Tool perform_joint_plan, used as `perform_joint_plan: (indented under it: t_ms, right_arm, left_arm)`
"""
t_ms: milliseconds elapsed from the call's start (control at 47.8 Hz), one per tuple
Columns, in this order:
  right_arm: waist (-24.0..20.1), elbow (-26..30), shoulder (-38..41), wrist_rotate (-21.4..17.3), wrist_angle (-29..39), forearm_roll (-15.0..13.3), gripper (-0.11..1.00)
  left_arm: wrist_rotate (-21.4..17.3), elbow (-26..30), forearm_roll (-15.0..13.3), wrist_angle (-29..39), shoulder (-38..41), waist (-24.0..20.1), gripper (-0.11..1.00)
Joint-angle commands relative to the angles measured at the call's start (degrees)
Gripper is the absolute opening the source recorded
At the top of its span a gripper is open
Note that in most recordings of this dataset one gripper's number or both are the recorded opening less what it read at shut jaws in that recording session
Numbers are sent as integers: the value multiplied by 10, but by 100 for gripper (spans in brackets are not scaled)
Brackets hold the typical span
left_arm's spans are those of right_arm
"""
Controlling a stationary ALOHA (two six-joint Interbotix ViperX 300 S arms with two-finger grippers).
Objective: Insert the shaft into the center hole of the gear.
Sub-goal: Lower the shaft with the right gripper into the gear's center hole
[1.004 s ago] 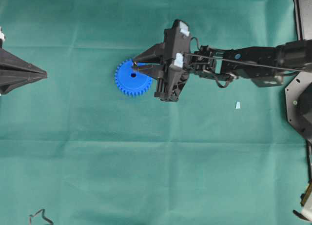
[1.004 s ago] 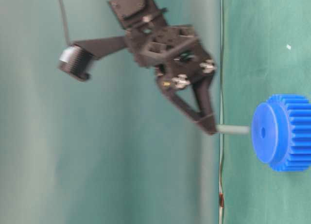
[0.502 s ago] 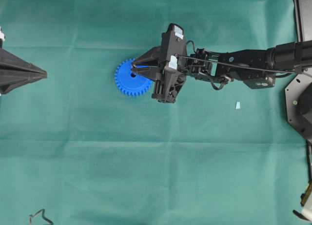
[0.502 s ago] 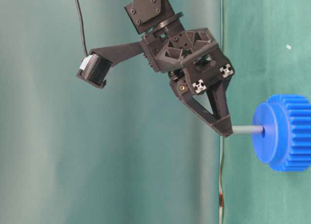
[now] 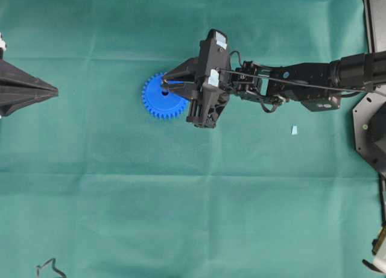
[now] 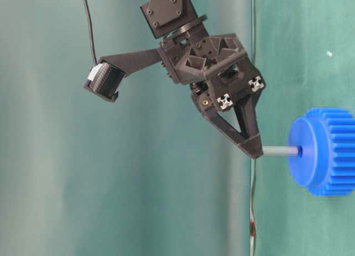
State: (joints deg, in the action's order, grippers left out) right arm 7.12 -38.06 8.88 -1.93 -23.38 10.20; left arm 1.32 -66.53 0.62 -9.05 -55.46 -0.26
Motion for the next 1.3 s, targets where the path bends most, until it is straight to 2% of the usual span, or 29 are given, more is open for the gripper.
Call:
perform_joint_plan:
  t_ms: [0, 711, 1276]
  right_arm:
    - [-3, 9, -4, -1, -5, 4, 17]
    - [1, 18, 47, 0, -23, 8, 17]
    - [1, 18, 47, 2, -8, 5, 17]
  left_arm:
    - [-1, 12, 2, -4, 3, -3, 0]
    - [0, 12, 2, -4, 3, -3, 0]
    - [0, 13, 2, -4, 3, -4, 0]
